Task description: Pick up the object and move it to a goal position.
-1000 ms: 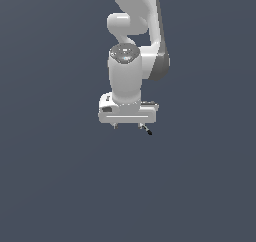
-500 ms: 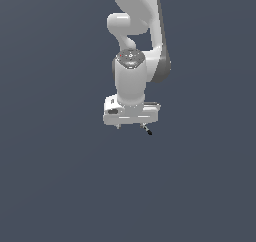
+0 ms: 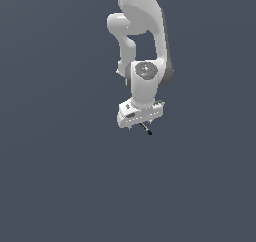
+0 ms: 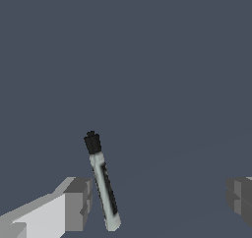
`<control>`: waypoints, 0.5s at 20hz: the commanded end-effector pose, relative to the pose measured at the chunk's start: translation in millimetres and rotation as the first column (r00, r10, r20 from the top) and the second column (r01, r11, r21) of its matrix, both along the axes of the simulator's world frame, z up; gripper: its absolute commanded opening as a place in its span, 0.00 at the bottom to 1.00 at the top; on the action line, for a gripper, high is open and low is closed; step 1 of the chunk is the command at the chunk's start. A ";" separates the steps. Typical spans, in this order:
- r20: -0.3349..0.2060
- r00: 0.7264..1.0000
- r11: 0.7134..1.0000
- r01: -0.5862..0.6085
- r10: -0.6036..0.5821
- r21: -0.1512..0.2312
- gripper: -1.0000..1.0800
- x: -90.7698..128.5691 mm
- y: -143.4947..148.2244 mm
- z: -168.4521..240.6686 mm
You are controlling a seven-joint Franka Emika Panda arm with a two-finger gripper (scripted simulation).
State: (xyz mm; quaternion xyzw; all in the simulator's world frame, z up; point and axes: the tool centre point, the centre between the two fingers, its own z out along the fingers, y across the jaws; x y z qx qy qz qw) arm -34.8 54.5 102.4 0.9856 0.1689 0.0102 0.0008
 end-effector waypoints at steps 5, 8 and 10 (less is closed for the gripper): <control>-0.014 0.984 0.984 -0.177 0.176 -0.004 0.96 -33.6 25.0 -30.5; -0.018 0.975 0.975 -0.222 0.222 -0.003 0.96 -43.2 31.4 -37.9; -0.020 0.970 0.970 -0.241 0.241 -0.002 0.96 -47.1 34.0 -40.9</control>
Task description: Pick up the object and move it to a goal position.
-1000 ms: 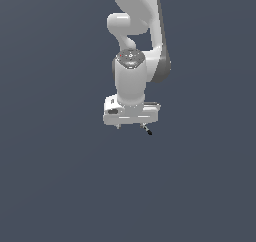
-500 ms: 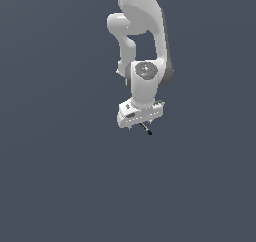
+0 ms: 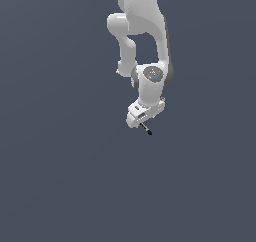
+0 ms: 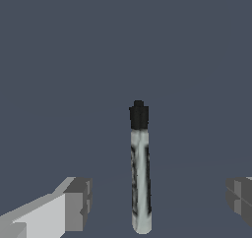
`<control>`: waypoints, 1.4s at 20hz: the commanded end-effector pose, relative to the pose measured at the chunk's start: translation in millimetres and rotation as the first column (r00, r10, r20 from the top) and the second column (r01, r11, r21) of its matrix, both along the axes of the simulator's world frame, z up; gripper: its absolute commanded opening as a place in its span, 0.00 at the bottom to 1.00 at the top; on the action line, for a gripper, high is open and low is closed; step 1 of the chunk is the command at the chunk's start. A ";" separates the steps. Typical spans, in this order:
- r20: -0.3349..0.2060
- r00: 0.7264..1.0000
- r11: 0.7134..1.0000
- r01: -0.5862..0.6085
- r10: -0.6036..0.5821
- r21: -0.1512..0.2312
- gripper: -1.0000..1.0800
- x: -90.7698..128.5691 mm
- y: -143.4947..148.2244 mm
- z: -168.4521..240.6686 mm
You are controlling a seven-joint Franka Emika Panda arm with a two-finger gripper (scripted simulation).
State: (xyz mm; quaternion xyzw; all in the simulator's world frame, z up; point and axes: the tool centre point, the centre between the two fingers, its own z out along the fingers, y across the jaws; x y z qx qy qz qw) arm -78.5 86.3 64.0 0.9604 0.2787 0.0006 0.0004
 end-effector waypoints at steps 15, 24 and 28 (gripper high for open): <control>-0.002 1.000 1.000 -0.027 0.027 0.000 0.96 -6.5 3.3 -37.2; -0.001 1.000 1.000 -0.029 0.029 0.000 0.00 -6.2 3.5 -54.3; -0.001 1.000 1.000 -0.029 0.029 0.000 0.00 -6.2 3.5 -54.3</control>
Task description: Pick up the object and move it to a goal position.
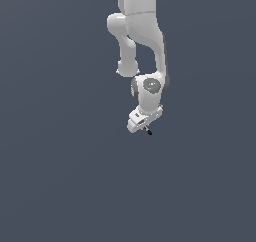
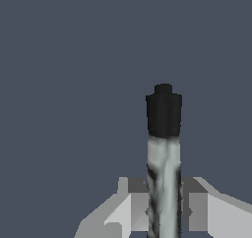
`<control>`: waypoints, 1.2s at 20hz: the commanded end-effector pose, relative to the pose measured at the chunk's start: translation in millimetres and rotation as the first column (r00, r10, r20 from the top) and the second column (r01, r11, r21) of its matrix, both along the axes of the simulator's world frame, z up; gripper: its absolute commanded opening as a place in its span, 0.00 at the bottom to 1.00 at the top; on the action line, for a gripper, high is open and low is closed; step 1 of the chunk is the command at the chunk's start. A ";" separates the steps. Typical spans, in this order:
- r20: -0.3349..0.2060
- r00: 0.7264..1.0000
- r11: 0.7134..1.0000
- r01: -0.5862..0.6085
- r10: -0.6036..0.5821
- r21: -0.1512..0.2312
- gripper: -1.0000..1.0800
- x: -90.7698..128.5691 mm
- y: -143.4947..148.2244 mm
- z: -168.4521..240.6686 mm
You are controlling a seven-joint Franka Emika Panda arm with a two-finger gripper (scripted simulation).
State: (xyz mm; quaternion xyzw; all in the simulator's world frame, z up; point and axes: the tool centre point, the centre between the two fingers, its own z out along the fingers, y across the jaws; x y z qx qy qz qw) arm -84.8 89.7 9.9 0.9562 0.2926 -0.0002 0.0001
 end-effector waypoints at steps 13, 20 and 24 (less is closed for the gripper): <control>0.000 1.000 1.000 0.000 0.000 0.000 0.00 3.7 -7.9 13.9; 0.000 1.000 1.000 0.000 0.000 0.000 0.00 14.6 -31.1 55.3; 0.000 1.000 1.000 -0.001 0.001 0.001 0.00 23.8 -49.7 89.8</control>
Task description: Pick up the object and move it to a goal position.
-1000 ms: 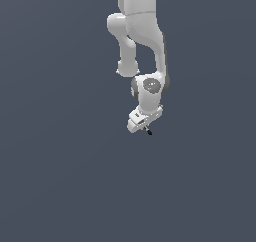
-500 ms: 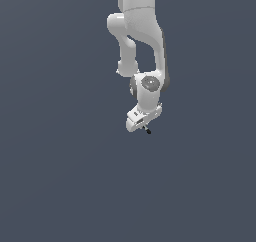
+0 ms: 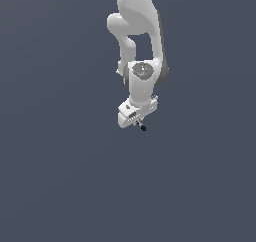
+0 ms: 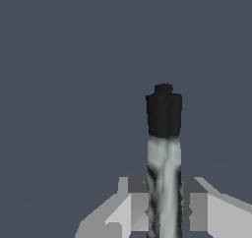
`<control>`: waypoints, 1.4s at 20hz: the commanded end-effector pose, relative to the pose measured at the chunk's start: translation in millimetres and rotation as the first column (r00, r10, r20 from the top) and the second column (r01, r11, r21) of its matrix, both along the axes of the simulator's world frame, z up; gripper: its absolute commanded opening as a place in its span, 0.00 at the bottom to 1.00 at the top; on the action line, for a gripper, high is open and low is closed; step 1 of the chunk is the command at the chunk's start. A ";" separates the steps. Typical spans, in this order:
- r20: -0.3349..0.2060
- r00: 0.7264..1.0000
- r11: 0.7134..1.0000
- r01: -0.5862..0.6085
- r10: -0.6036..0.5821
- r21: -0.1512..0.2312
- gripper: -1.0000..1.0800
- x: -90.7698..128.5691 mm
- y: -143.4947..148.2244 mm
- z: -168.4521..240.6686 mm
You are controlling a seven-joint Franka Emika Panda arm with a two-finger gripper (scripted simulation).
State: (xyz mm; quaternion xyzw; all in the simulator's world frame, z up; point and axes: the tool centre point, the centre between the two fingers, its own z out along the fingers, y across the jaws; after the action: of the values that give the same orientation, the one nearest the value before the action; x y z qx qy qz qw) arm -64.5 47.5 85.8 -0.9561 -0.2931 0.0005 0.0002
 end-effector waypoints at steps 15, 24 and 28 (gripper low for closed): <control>0.001 1.000 1.000 -0.001 0.001 0.003 0.00 45.3 -89.2 164.1; 0.001 1.000 1.000 0.000 0.000 0.002 0.00 70.1 -133.3 243.4; 0.001 1.000 1.000 0.000 0.000 0.001 0.00 79.3 -148.4 270.6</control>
State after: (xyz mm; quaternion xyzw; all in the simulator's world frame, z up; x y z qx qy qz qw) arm 11.6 -95.4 346.1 -0.9562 -0.2927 -0.0006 0.0004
